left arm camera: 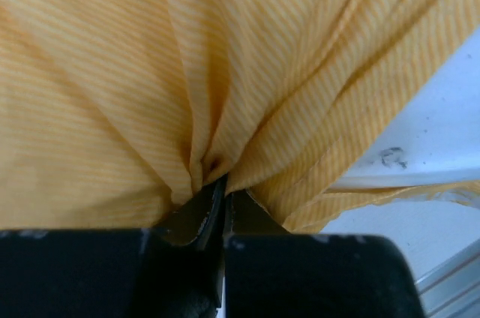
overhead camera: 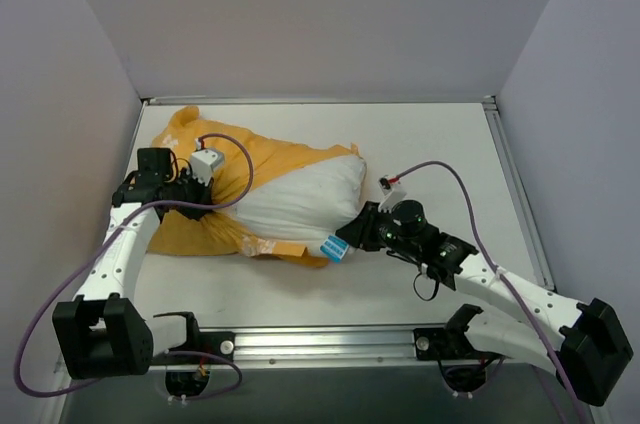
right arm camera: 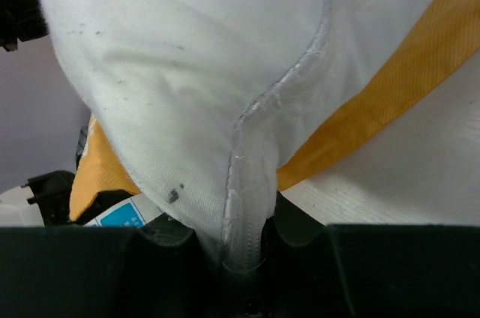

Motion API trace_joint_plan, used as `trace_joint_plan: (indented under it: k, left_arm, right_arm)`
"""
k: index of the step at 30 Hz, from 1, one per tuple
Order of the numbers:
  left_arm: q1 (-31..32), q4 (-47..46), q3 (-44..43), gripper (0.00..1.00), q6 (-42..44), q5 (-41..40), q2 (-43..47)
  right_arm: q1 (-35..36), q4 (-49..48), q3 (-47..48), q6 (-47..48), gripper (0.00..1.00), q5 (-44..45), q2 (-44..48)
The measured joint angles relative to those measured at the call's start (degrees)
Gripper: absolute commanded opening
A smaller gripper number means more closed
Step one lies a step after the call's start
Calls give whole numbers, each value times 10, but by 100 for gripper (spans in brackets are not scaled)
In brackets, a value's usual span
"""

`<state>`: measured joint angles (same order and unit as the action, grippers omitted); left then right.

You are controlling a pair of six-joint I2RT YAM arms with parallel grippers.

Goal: Remove the pillowcase from the pillow

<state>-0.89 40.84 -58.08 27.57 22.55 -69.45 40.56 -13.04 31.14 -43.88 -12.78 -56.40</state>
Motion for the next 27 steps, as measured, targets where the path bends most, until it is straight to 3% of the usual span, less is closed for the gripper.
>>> trace_joint_plan:
  k: [4,5,7,13,17,22,25,27]
  left_arm:
    - [-25,44,25,57,37,46,-1]
    - [-26,64,24,79,50,58,6]
    - [-20,122,8,97,82,85,28]
    - [23,237,-175,94,156,164,43]
    - [127,220,-282,99,116,183,24]
    - [328,166,-339,100,62,64,-85]
    - [390,130,-356,82,45,-3,-190]
    - [407,111,-372,79,34,-34,-259]
  right_arm:
    - [72,-18,-44,-21,0,31,0]
    - [96,-25,-53,-29,0,40,-12]
    - [128,-34,-55,-35,0,46,-48]
    - [175,-35,-56,-40,0,52,-122]
    - [187,-36,-59,-41,0,53,-120]
    - [188,-51,-70,-43,0,55,-119]
    - [189,-75,-93,-52,0,55,-115]
    - [190,-85,-106,-60,0,55,-110]
